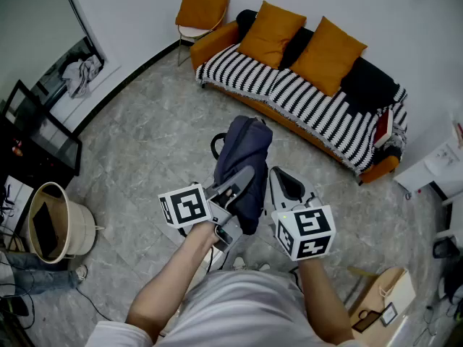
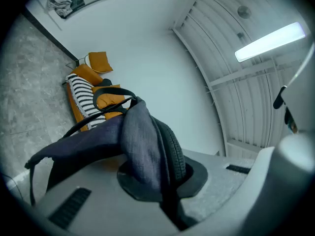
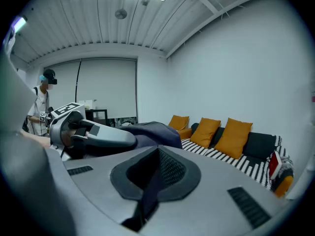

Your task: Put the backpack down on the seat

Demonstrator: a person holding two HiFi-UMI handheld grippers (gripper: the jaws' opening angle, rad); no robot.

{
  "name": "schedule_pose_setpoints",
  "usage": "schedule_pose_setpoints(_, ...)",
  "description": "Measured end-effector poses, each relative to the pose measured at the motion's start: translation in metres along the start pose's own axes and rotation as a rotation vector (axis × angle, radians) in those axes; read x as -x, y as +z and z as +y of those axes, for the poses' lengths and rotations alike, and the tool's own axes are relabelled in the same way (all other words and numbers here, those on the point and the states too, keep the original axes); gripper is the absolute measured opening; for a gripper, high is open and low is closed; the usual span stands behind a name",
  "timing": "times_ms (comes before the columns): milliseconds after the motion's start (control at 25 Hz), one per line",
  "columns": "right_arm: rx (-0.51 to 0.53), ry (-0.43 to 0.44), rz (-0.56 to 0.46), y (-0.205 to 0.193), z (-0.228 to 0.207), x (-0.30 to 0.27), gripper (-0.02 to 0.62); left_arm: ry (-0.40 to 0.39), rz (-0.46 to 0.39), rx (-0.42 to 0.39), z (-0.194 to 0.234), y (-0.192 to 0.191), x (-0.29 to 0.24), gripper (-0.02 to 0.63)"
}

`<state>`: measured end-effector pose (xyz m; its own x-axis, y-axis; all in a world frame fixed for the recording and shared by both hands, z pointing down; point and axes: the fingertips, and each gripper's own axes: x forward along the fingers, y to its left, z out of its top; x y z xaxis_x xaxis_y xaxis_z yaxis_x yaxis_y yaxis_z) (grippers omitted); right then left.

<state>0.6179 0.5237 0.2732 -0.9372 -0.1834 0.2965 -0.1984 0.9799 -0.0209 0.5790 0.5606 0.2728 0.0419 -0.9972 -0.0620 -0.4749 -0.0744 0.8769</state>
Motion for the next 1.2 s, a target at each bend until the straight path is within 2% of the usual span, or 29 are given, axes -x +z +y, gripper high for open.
schedule_pose_setpoints(560, -0.035, 0.003, 0.010, -0.011, -0.010, -0.013, 0.002, 0.035, 0.001, 0.032, 0.024, 0.002, -0.005, 0.006)
schedule_pose_setpoints(920, -0.052, 0.067, 0.011, -0.008, -0.071, -0.060, 0.002, 0.080, -0.044, 0.033, 0.050, 0.027, -0.066, 0.006)
schedule_pose_setpoints(1040, -0.043, 0.102, 0.025, -0.007, -0.097, -0.079, 0.002, 0.123, -0.062, 0.039, 0.067, 0.034, -0.090, 0.006)
schedule_pose_setpoints(1200, -0.036, 0.134, 0.031, 0.000, -0.133, -0.103, 0.002, 0.122, -0.092, 0.063, 0.077, 0.044, -0.131, 0.006)
